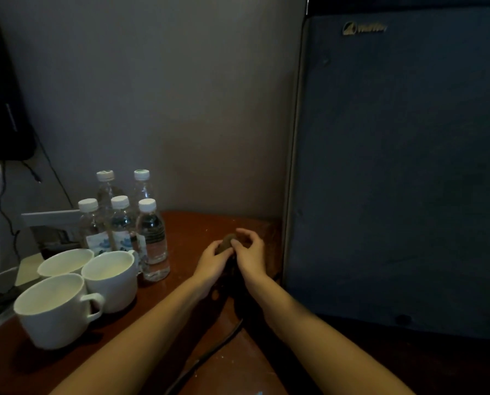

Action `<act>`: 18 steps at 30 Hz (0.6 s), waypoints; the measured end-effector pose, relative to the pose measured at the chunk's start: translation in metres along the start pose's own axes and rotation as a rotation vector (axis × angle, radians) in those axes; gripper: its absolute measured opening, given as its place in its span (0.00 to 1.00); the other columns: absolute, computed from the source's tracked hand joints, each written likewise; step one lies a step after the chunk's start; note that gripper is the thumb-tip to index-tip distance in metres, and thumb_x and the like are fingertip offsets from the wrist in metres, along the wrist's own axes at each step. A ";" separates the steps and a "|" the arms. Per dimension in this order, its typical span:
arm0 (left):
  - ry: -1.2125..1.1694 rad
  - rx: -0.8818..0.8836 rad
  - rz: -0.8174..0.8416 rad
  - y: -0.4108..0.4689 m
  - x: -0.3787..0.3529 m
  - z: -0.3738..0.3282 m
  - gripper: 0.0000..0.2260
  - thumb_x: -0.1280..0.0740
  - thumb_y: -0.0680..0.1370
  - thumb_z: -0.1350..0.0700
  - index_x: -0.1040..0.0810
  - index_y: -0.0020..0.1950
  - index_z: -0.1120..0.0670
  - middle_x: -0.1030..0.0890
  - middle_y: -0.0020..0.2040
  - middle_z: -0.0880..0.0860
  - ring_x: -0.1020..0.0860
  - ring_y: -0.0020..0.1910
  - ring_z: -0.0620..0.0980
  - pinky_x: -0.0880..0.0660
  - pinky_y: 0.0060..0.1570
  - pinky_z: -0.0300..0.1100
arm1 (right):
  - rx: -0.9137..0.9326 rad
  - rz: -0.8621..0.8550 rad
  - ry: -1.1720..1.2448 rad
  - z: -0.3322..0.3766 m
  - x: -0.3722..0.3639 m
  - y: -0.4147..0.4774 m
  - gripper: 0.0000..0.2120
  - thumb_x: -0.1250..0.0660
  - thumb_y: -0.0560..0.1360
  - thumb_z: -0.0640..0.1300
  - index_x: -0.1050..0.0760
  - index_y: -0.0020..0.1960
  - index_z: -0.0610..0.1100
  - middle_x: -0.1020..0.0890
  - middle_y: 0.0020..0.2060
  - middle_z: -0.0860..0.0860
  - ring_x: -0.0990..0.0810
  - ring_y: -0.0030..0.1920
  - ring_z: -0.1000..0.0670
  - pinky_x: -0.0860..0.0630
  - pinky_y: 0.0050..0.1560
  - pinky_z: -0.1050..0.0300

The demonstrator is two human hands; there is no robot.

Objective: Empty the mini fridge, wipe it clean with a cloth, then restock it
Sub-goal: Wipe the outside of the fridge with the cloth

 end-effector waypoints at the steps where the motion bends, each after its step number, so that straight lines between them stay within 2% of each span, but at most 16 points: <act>1: -0.031 -0.043 -0.031 -0.004 0.006 -0.009 0.08 0.40 0.82 0.56 0.27 0.60 0.53 0.21 0.55 0.54 0.21 0.49 0.49 0.26 0.40 0.40 | 0.023 0.015 0.059 0.010 0.001 -0.005 0.14 0.32 0.76 0.38 0.27 0.56 0.53 0.27 0.62 0.46 0.23 0.58 0.48 0.24 0.52 0.59; 3: -0.116 -0.139 -0.074 -0.017 0.016 -0.030 0.04 0.39 0.81 0.62 0.26 0.51 0.54 0.21 0.50 0.57 0.21 0.45 0.50 0.25 0.38 0.39 | 0.085 0.060 0.178 0.033 0.002 -0.017 0.19 0.29 0.74 0.36 0.28 0.58 0.54 0.28 0.62 0.46 0.22 0.57 0.48 0.23 0.47 0.62; 5: -0.158 -0.247 -0.098 -0.035 0.024 -0.055 0.08 0.41 0.80 0.68 0.27 0.48 0.55 0.22 0.45 0.56 0.22 0.42 0.48 0.25 0.35 0.34 | 0.165 0.071 0.192 0.054 0.005 -0.026 0.20 0.27 0.72 0.39 0.28 0.59 0.55 0.28 0.62 0.46 0.23 0.58 0.48 0.22 0.52 0.59; 7: -0.145 -0.360 -0.117 -0.054 0.031 -0.081 0.10 0.42 0.80 0.70 0.27 0.50 0.56 0.22 0.45 0.54 0.22 0.44 0.48 0.24 0.38 0.31 | 0.201 0.096 0.143 0.073 0.004 -0.042 0.16 0.28 0.74 0.46 0.27 0.59 0.52 0.29 0.62 0.48 0.25 0.60 0.50 0.25 0.56 0.58; 8: -0.141 -0.410 -0.119 -0.063 0.033 -0.093 0.10 0.41 0.80 0.70 0.26 0.51 0.56 0.22 0.46 0.54 0.22 0.46 0.48 0.24 0.41 0.32 | 0.208 0.119 0.149 0.082 0.002 -0.050 0.18 0.28 0.74 0.53 0.26 0.61 0.50 0.29 0.63 0.48 0.26 0.61 0.50 0.26 0.59 0.57; 10: -0.129 -0.493 -0.121 -0.083 0.035 -0.117 0.11 0.41 0.79 0.69 0.25 0.51 0.54 0.21 0.47 0.53 0.22 0.47 0.47 0.24 0.43 0.32 | 0.174 0.196 0.208 0.095 0.000 -0.063 0.31 0.31 0.70 0.64 0.26 0.65 0.45 0.25 0.63 0.46 0.23 0.61 0.49 0.24 0.61 0.53; 11: -0.118 -0.532 -0.128 -0.094 0.035 -0.128 0.12 0.40 0.79 0.69 0.24 0.52 0.53 0.20 0.47 0.52 0.21 0.47 0.45 0.24 0.44 0.32 | 0.160 0.244 0.268 0.104 0.000 -0.071 0.30 0.32 0.72 0.63 0.27 0.66 0.44 0.23 0.61 0.46 0.22 0.58 0.50 0.23 0.59 0.55; 13: -0.090 -0.620 -0.177 -0.116 0.034 -0.151 0.13 0.39 0.79 0.68 0.23 0.53 0.52 0.19 0.48 0.51 0.21 0.48 0.43 0.24 0.45 0.31 | 0.204 0.298 0.339 0.130 0.008 -0.086 0.17 0.37 0.80 0.50 0.27 0.64 0.42 0.20 0.56 0.47 0.20 0.52 0.55 0.22 0.50 0.64; 14: -0.065 -0.671 -0.235 -0.127 0.035 -0.164 0.13 0.38 0.79 0.68 0.22 0.54 0.51 0.20 0.49 0.52 0.21 0.49 0.43 0.24 0.48 0.32 | 0.257 0.296 0.340 0.145 0.015 -0.094 0.13 0.39 0.81 0.45 0.27 0.64 0.42 0.20 0.54 0.47 0.20 0.50 0.56 0.23 0.48 0.66; 16: 0.029 -0.785 -0.391 -0.149 0.038 -0.190 0.11 0.34 0.78 0.65 0.21 0.57 0.53 0.23 0.53 0.54 0.23 0.52 0.46 0.25 0.54 0.36 | 0.396 0.255 0.358 0.179 0.033 -0.108 0.11 0.40 0.81 0.40 0.26 0.62 0.41 0.20 0.52 0.47 0.21 0.48 0.59 0.24 0.46 0.67; 18: 0.073 -0.857 -0.500 -0.169 0.035 -0.216 0.11 0.32 0.77 0.62 0.21 0.59 0.55 0.27 0.53 0.54 0.25 0.51 0.45 0.29 0.52 0.29 | 0.499 0.204 0.363 0.211 0.052 -0.119 0.10 0.38 0.81 0.39 0.25 0.60 0.40 0.19 0.48 0.49 0.20 0.46 0.60 0.24 0.46 0.66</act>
Point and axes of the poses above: each hand's wrist, its own y-axis towards the middle knuckle, its own x-axis out of the back of the hand, z = x × y, the point moved 8 cm from there along y, towards the middle knuckle
